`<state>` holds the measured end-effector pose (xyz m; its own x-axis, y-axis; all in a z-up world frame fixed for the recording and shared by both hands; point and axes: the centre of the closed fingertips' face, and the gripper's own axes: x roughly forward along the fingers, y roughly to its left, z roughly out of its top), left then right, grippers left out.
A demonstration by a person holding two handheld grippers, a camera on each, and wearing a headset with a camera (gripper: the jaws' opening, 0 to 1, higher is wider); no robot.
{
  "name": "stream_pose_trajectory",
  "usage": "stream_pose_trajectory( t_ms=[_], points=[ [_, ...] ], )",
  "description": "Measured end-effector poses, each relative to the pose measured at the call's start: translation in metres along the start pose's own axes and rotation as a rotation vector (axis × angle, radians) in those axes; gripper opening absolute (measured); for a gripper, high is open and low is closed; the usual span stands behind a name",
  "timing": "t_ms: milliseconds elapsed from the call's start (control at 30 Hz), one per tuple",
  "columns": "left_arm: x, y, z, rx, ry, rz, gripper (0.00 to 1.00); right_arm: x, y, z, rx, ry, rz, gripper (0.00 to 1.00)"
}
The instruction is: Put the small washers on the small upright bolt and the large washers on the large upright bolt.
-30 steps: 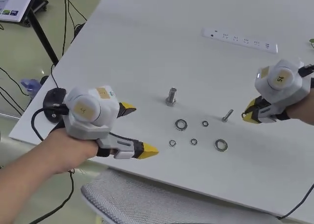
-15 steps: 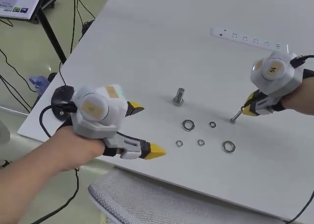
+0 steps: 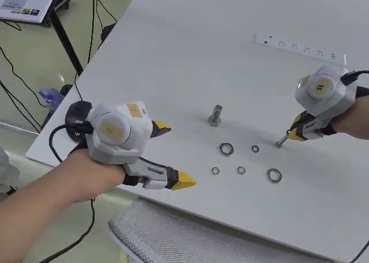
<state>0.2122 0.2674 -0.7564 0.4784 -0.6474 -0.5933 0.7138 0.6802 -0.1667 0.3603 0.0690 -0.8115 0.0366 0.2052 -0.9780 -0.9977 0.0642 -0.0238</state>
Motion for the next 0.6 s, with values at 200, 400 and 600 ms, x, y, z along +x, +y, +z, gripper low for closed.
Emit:
stream_pose_trajectory(
  t_ms=[200, 400, 600],
  points=[
    [0.0, 0.002, -0.003, -0.003, 0.004, -0.004, 0.73, 0.003, 0.002, -0.001, 0.001, 0.01, 0.006, 0.13],
    [0.0, 0.002, -0.004, -0.009, 0.005, -0.005, 0.72, 0.007, 0.003, 0.0, 0.001, 0.014, 0.009, 0.13],
    [0.0, 0.002, -0.004, -0.015, 0.006, -0.007, 0.71, 0.012, 0.003, 0.0, -0.006, 0.02, 0.006, 0.13]
  ],
)
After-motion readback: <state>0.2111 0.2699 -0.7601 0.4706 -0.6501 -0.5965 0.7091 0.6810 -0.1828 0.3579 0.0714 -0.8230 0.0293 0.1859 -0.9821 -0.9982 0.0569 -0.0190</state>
